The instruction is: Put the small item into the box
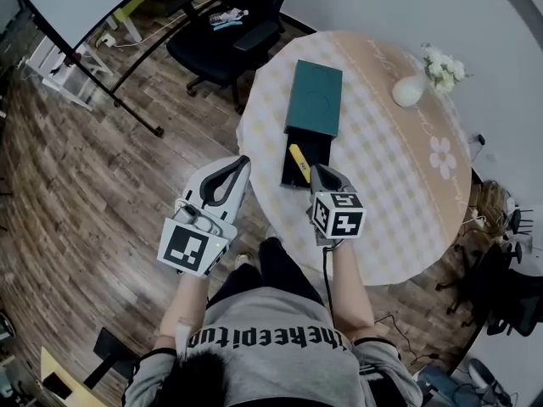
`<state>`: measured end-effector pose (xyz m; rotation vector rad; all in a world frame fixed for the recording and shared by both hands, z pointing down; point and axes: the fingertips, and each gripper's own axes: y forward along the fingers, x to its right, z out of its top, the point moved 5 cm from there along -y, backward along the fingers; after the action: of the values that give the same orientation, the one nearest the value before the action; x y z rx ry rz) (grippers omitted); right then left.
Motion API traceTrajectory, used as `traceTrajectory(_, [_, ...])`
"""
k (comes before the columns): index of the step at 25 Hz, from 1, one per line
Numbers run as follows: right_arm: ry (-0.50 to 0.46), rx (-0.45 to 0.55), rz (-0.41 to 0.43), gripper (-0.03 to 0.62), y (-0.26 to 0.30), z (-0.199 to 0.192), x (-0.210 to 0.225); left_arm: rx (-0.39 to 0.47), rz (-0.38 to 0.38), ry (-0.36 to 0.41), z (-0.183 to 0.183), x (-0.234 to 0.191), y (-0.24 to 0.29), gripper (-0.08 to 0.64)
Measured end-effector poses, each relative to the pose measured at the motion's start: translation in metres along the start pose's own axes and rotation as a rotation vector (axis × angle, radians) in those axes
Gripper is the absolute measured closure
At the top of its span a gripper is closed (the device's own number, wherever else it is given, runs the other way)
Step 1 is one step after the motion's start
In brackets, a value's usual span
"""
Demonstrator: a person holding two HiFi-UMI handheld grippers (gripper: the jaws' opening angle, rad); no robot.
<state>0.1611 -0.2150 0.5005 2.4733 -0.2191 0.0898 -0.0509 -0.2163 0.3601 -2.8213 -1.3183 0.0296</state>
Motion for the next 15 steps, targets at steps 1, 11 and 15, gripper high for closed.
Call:
traceTrajectory(1, [0.004, 0.02, 0.0, 0.588, -0.007, 0.002, -0.002, 0.003, -0.009, 0.003, 0.002, 0.003, -0.001, 0.545])
traceTrajectory(11, [0.026, 0.186, -0.003, 0.588, -0.076, 0.011, -0.024, 0.032, -0.086, 0.024, 0.014, 0.035, -0.022, 0.545])
traceTrajectory(15, [0.028, 0.258, -0.008, 0.588, -0.104, 0.013, -0.033, 0.045, -0.113, 0.033, 0.019, 0.047, -0.03, 0.545])
